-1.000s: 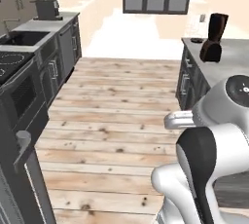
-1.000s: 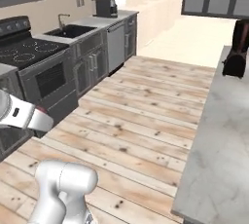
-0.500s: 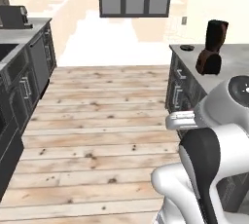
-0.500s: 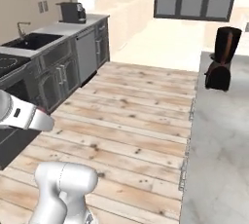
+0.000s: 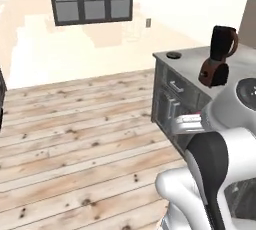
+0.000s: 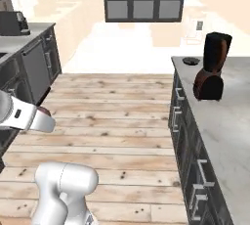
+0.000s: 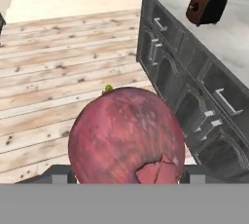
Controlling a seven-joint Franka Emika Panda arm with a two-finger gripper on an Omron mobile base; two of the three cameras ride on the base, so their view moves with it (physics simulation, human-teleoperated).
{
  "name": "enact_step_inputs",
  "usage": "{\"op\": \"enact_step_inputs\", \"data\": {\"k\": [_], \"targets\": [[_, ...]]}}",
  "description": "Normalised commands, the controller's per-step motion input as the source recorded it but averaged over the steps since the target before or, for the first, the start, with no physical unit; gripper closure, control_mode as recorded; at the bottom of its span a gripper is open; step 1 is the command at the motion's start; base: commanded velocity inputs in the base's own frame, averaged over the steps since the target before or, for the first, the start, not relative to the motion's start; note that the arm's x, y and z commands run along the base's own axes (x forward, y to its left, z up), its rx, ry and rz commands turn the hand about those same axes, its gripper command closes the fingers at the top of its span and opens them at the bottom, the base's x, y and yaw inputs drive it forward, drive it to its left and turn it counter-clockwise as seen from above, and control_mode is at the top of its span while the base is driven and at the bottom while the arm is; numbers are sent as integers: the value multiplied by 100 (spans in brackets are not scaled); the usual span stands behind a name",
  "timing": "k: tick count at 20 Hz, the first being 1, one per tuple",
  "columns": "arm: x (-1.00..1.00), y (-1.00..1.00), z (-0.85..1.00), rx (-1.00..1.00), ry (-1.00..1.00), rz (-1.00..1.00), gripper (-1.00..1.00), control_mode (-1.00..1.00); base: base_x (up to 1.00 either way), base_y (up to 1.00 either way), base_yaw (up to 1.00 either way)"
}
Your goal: Grab the onion and lemon wedge from the fridge, place them in the blender, close the lid, and turn on the blender to create a marinade.
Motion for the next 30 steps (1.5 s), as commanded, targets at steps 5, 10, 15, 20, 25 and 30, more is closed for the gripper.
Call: {"op": "enact_step_inputs", "data": {"k": [5,10,15,20,25,30], "targets": [[0,0,0,0,0,0,100,100,81,88,-59],[0,0,0,0,0,0,100,100,54,80,-68],[0,0,0,0,0,0,100,100,43,70,-72],[0,0,0,0,0,0,100,100,50,69,-70],[0,0,0,0,0,0,100,100,65,71,-63],[0,0,0,0,0,0,100,100,75,60,-55]]}}
